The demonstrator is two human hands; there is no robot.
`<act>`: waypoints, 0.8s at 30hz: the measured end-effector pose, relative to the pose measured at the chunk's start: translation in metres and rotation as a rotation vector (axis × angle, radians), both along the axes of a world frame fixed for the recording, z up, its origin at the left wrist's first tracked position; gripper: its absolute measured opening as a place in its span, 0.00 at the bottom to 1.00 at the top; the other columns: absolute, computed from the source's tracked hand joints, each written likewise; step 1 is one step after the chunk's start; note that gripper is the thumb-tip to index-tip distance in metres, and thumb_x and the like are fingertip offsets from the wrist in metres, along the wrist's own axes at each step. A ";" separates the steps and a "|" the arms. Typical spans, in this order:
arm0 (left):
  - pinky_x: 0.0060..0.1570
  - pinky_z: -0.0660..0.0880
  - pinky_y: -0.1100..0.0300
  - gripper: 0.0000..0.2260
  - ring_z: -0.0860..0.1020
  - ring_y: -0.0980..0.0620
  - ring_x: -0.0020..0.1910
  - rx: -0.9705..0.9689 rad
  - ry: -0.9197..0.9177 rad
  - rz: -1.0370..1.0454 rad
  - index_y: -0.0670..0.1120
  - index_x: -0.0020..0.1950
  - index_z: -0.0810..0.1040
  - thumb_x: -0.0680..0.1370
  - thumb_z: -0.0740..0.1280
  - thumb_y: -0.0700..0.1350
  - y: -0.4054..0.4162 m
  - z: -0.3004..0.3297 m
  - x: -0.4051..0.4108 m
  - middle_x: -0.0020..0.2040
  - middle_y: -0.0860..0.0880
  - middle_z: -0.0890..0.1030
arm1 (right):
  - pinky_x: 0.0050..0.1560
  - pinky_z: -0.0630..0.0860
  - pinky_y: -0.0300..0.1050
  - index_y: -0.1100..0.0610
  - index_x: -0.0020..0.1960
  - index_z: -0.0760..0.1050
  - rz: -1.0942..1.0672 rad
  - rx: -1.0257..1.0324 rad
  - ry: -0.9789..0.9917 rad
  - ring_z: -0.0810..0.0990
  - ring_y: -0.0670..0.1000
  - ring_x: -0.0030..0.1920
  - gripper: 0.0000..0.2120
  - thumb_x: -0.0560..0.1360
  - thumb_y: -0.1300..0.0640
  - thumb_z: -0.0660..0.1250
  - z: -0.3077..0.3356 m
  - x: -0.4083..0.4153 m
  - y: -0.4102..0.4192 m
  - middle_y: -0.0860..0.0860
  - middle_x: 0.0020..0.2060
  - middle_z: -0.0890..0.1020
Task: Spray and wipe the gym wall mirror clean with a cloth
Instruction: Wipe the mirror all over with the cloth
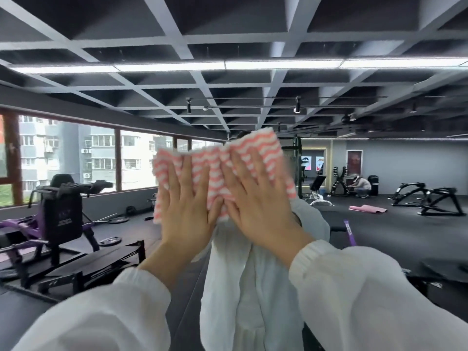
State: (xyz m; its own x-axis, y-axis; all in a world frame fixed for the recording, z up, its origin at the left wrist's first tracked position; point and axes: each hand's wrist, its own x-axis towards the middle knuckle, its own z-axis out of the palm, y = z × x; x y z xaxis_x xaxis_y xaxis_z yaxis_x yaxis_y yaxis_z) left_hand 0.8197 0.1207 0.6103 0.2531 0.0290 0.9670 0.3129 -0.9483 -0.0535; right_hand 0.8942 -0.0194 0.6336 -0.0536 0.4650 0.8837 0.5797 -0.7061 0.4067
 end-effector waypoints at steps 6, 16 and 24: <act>0.70 0.43 0.44 0.27 0.55 0.31 0.72 0.139 -0.018 -0.064 0.47 0.76 0.55 0.80 0.46 0.60 -0.066 0.037 0.041 0.74 0.36 0.58 | 0.69 0.46 0.70 0.53 0.76 0.52 -0.100 0.169 0.097 0.54 0.63 0.75 0.29 0.79 0.42 0.47 0.011 0.032 -0.068 0.56 0.76 0.57; 0.72 0.42 0.45 0.27 0.46 0.40 0.76 0.353 0.159 -0.127 0.49 0.76 0.54 0.78 0.49 0.56 -0.162 -0.014 0.091 0.76 0.44 0.53 | 0.66 0.50 0.72 0.57 0.78 0.45 -0.223 0.367 0.279 0.53 0.64 0.74 0.30 0.81 0.43 0.36 -0.076 0.066 -0.151 0.59 0.76 0.53; 0.72 0.43 0.44 0.26 0.55 0.41 0.74 0.613 0.260 -0.139 0.48 0.74 0.61 0.76 0.53 0.55 -0.158 -0.029 0.083 0.75 0.45 0.60 | 0.65 0.56 0.73 0.57 0.77 0.43 -0.215 0.332 0.439 0.49 0.63 0.75 0.31 0.80 0.43 0.44 -0.117 0.060 -0.161 0.61 0.75 0.54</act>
State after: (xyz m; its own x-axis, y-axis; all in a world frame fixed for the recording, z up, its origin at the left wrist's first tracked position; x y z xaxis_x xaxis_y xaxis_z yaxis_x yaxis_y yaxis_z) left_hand 0.9026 -0.0374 0.5811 0.4418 -0.5546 0.7052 0.0947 -0.7528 -0.6514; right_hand 0.9545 -0.1801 0.5167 0.4150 0.1198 0.9019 0.4738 -0.8747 -0.1018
